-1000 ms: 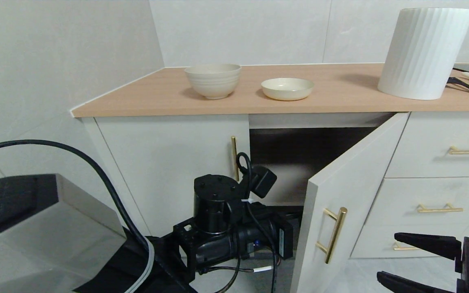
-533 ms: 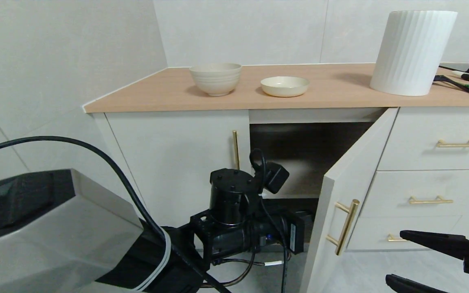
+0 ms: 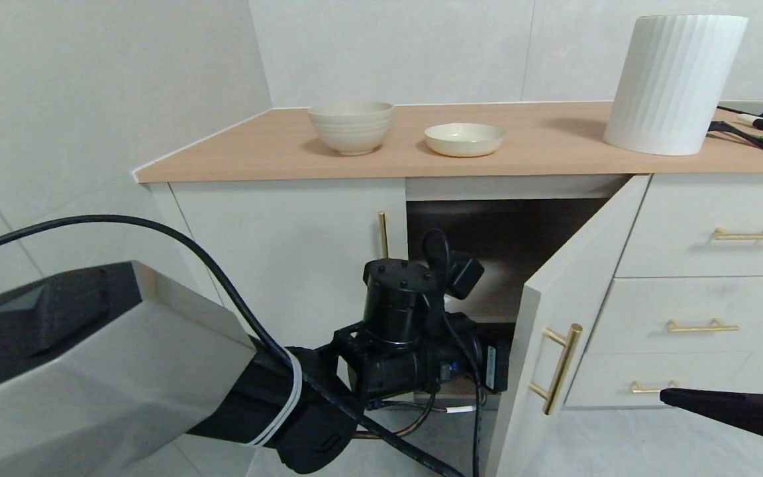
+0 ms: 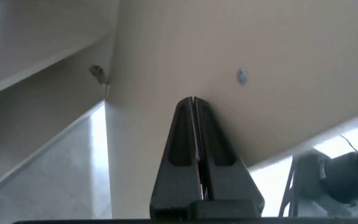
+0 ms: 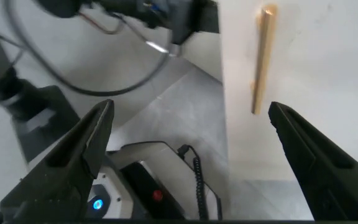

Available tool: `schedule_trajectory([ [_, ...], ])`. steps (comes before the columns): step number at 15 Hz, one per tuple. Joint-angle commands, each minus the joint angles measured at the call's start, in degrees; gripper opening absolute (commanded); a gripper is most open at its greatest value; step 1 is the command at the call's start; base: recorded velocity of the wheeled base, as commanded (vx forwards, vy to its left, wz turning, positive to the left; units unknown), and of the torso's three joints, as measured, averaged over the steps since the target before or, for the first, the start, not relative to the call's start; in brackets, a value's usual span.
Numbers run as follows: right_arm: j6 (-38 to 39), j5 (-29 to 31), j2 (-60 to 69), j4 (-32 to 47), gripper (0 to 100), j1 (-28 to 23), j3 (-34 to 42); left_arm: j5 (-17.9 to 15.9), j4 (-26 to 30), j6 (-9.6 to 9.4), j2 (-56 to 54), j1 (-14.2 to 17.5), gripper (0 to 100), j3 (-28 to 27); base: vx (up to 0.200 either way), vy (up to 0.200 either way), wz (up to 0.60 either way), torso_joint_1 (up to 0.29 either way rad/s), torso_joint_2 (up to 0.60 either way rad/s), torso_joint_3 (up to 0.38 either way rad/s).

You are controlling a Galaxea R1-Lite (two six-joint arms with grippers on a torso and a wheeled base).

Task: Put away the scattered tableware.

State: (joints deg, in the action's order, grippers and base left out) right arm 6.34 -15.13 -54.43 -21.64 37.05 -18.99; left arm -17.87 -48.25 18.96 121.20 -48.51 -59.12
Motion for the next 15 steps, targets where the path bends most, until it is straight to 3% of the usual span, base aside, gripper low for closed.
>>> schedule_trajectory([
  [1,-0.01,-0.08,0.73,0.11,100,1.36,-0.43,0.03,0.88,0.03,0.00,-3.52,0,-2.57,0.000,0.000,0.00,0.000,0.00,0.000],
  [2,-0.01,-0.25,1.17,0.11,100,1.98,-0.52,0.03,1.32,0.03,-0.35,-6.16,0,-3.28,0.000,0.000,0.00,0.000,0.00,0.000],
  [3,0.43,-2.54,2.84,0.11,100,2.94,-1.57,-0.06,1.40,0.03,-1.93,-13.19,0,-3.54,0.000,0.000,0.00,0.000,0.00,0.000],
  [4,3.15,-6.05,4.07,0.11,100,2.86,-2.80,0.03,1.40,0.03,-3.60,-16.62,0,-3.45,0.000,0.000,0.00,0.000,0.00,0.000],
  [5,5.44,-8.07,5.48,0.11,100,2.86,-3.59,0.12,1.40,-0.06,-4.39,-16.80,0,-3.19,0.000,0.000,0.00,0.000,0.00,0.000],
  [9,5.97,-8.60,3.19,0.19,100,2.86,-4.12,1.79,0.44,0.03,-8.79,-4.14,0,4.37,0.000,0.000,0.00,0.000,0.00,0.000],
  [11,5.97,-8.43,0.47,0.11,100,2.77,-5.00,1.88,-2.90,-0.06,-12.13,2.45,0,9.91,0.000,0.000,0.00,0.000,0.00,0.000],
  [12,6.05,-8.16,-1.38,0.19,100,2.68,-6.23,1.88,-3.61,-0.06,-13.36,4.39,0,11.49,0.000,0.000,0.00,0.000,0.00,0.000],
  [14,6.05,-4.12,-13.33,0.11,100,-4.18,-15.90,3.63,-5.10,-0.50,-20.56,11.50,0,16.59,0.000,0.000,0.00,0.000,0.00,0.000],
  [15,6.05,-4.12,-17.29,0.19,100,-4.44,-20.21,3.63,-4.92,-0.50,-24.08,14.32,0,18.17,0.000,0.000,0.00,0.000,0.00,0.000],
])
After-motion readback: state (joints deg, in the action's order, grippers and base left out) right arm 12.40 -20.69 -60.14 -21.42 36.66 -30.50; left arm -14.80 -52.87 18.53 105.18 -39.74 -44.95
